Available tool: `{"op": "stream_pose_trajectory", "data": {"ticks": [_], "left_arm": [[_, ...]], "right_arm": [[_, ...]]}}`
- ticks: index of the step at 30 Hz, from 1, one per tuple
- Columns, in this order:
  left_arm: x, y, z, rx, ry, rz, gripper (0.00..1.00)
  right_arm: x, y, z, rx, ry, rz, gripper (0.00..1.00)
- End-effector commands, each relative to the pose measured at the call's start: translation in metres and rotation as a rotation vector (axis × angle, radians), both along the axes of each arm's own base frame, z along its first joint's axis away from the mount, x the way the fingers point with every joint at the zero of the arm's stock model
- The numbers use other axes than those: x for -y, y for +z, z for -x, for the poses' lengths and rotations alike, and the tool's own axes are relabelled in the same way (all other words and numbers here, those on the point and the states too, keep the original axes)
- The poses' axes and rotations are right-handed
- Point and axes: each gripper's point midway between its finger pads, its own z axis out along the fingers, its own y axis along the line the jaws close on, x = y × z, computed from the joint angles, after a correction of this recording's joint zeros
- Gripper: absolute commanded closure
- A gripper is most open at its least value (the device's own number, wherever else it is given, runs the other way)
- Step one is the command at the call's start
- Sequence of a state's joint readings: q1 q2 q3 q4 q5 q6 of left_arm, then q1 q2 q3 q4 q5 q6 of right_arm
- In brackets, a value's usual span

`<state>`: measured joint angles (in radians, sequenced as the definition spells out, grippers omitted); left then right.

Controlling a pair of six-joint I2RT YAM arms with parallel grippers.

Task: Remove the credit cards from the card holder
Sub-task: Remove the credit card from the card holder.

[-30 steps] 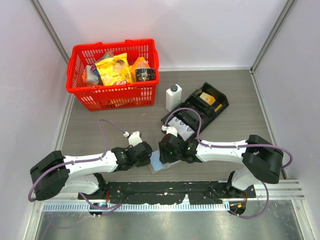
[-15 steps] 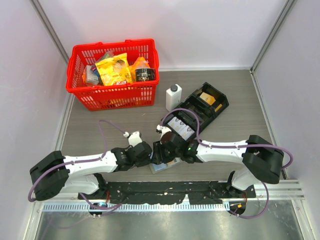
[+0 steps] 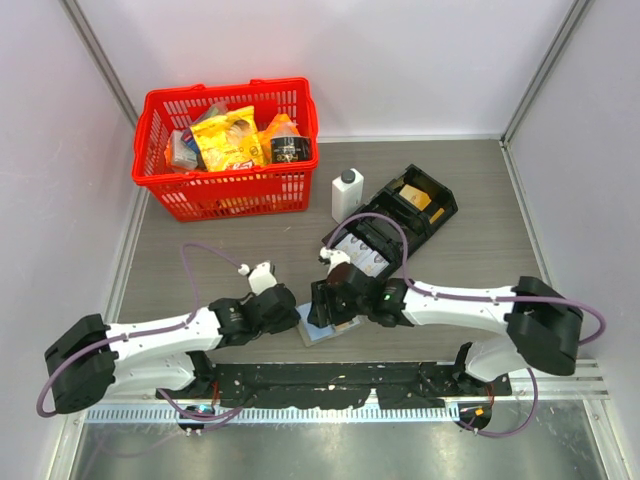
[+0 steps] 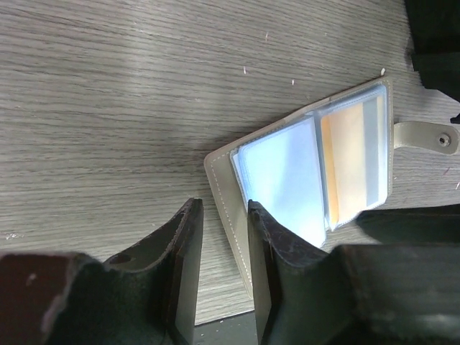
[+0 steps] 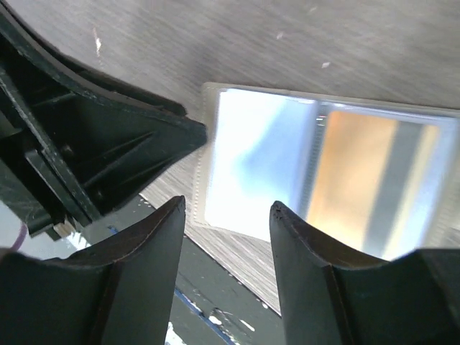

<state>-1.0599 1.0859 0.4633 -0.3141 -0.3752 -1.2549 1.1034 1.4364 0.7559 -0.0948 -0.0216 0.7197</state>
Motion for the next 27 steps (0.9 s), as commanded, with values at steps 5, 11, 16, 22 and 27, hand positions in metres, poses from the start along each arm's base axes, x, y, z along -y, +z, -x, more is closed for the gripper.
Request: {"op": "stream_pose_trajectory", "data": {"ticks": [5, 11, 16, 22, 27], "left_arm": [[0.006, 0.025, -0.009, 0.053, 0.017, 0.047, 0.57], [0.017, 0.016, -0.007, 0.021, -0.024, 0.030, 0.50], [0.019, 0.003, -0.006, -0.007, -0.033, 0.000, 0.49], [0.021, -0.005, -0.005, -0.024, -0.037, -0.008, 0.57], [0.022, -0.006, -0.004, -0.028, -0.038, -0.006, 0.60]], "right_arm": [[0.060, 0.006, -0.035, 0.138, -0.217, 0.213, 0.42], [0.064, -0.016, -0.032, 0.098, -0.229, 0.262, 0.41], [0.062, -0.023, -0.032, 0.090, -0.223, 0.276, 0.41], [0.063, -0.033, -0.031, 0.072, -0.223, 0.297, 0.40], [0.060, -0.035, -0.029, 0.061, -0.207, 0.294, 0.40]]}}
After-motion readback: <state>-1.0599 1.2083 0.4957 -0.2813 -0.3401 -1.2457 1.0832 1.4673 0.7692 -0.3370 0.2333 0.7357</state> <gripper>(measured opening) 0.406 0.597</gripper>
